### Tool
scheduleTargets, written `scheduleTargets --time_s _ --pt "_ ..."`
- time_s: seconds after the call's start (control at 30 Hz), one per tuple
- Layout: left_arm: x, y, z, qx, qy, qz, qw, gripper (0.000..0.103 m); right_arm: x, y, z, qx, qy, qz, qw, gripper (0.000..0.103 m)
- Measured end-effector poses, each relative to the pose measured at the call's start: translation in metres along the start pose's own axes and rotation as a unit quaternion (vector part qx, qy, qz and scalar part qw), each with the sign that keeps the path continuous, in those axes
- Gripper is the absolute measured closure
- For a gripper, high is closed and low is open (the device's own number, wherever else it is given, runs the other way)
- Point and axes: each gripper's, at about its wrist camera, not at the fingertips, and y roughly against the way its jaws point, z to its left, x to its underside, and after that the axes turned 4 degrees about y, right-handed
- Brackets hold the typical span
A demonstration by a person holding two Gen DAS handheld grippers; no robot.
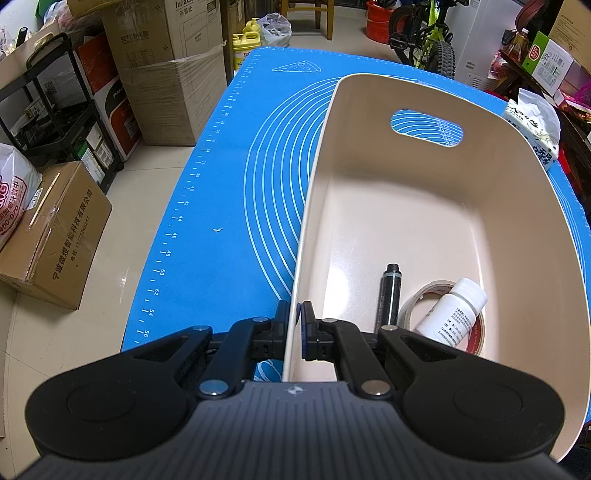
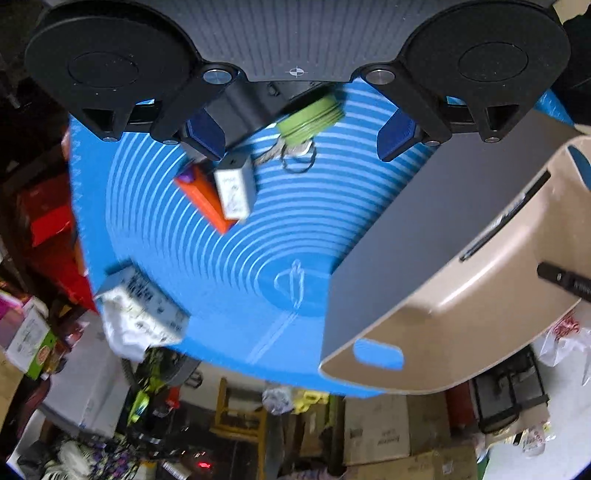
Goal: Organize rigid objects
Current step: 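Move the right gripper down to the green round tin, then close the right gripper on the green tin and lift it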
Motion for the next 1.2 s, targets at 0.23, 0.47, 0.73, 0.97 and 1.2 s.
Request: scheduleTargets --time_s 0.23,0.47,0.73,0.97,1.2 --pt "0.000 0.000 0.000 0.000 0.000 0.000 1.0000 0.095 0.005 -0.018 0.002 -0.007 0.028 0.026 0.999 0.014" --pt "0.000 -0.001 0.000 -0.001 0.000 0.000 1.0000 0.095 0.006 -0.033 0.006 -0.010 0.073 0.047 0.996 0.019" --pt "0.000 -0.001 0.000 -0.001 -0.001 0.000 1.0000 0.095 0.010 -0.044 0.007 -0.011 0.092 0.055 0.994 0.028" --pt "0.000 -0.001 0.000 -0.001 -0.001 0.000 1.0000 0.095 0.009 -0.043 0.008 -0.013 0.097 0.043 0.994 0.045" --pt "0.001 0.000 0.000 -0.002 -0.001 0.000 1.0000 0.095 0.011 -0.038 0.010 -0.018 0.091 0.036 0.995 0.048"
